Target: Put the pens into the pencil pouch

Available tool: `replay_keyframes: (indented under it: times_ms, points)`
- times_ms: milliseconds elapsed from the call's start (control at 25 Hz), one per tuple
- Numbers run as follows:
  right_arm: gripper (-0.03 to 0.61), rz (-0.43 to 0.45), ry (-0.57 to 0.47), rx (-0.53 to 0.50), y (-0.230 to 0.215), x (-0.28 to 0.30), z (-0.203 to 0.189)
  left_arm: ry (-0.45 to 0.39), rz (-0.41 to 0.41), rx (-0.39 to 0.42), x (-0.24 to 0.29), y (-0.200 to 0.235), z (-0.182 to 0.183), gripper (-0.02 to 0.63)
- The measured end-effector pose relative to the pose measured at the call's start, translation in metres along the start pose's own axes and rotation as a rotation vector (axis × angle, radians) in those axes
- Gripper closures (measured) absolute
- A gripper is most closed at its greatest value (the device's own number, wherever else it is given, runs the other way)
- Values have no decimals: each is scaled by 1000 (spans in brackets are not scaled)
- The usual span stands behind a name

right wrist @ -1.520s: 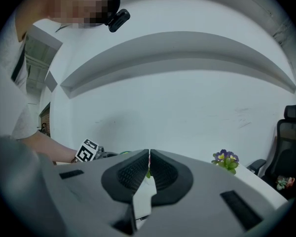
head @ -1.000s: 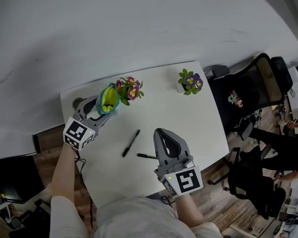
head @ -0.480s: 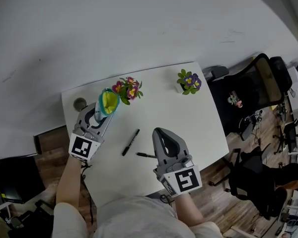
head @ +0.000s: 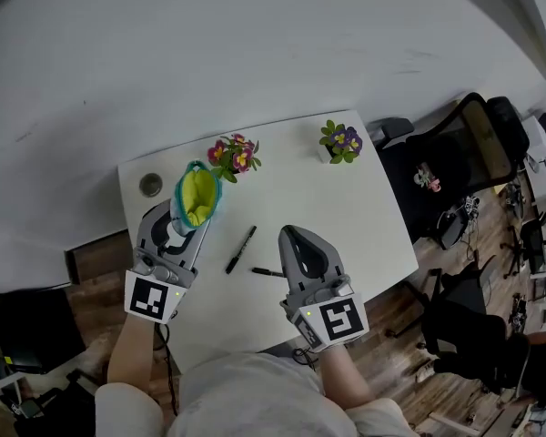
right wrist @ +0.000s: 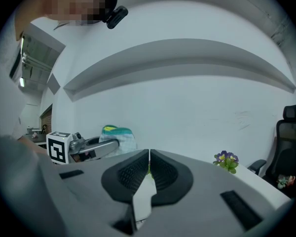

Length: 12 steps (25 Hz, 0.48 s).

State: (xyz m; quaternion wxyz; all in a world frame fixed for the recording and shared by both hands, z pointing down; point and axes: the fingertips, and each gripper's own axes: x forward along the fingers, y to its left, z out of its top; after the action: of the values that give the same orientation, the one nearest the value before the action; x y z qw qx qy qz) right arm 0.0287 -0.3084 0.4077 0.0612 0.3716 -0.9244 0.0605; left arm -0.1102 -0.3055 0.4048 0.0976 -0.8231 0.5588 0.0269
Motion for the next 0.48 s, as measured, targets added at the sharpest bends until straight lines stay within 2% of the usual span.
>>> replay_keyframes:
  times_ms: [200, 480]
  points:
    - [551, -45, -6, -2, 9, -19, 3, -53, -20, -4, -19, -15, 28, 454]
    - [550, -149, 19, -6, 14, -55, -7, -61, -85, -17, -39, -36, 46, 454]
